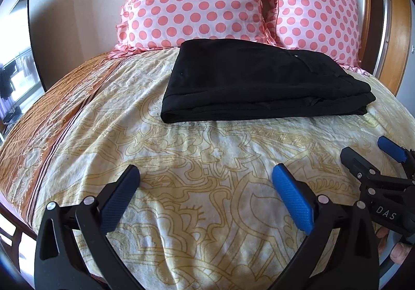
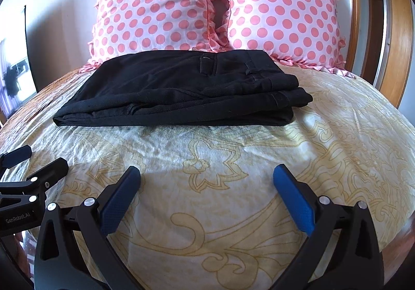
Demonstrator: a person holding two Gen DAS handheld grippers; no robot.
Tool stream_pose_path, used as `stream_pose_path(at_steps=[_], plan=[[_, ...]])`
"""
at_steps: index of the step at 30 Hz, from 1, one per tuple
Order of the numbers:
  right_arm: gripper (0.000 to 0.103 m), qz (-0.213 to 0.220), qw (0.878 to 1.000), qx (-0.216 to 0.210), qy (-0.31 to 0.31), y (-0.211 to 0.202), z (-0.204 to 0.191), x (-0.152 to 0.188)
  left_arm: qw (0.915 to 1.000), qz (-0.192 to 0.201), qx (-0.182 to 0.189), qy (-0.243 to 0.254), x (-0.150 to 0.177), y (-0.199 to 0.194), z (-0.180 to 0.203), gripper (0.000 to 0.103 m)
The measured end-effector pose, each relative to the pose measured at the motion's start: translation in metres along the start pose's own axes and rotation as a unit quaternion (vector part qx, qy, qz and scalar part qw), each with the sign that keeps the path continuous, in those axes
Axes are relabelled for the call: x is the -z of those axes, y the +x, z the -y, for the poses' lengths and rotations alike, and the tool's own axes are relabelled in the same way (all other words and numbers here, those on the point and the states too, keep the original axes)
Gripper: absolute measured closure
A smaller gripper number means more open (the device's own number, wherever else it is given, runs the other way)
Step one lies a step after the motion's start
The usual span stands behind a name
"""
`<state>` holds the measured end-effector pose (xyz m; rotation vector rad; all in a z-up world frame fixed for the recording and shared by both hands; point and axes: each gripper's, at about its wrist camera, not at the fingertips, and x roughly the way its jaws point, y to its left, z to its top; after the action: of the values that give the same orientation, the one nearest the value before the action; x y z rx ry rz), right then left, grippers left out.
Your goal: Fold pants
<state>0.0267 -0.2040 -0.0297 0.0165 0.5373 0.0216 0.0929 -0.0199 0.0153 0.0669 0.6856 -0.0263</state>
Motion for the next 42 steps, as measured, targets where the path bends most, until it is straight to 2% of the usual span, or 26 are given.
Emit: stream_pose_path(at_steps=[7,17,42], plan=[[0.001,0.003,1.0,-0.003,-0.001,0.0002,0.0018,-0.0008,1.0,0.0,-0.004,-0.003,-0.0005,0.0021,0.0003,0.002],[0.001,0.007,1.0,-0.003,-0.003,0.0002,-0.0003,0.0011,0.9997,0.01,0.016,0.015,-0.0007,0.0043,0.0025,0.002],[0.001,0.008,1.0,-0.003,-0.002,0.0001,-0.0003,0.0015,0.9996,0.014,0.016,0.016,0.0002,0.0034,0.0027,0.002]])
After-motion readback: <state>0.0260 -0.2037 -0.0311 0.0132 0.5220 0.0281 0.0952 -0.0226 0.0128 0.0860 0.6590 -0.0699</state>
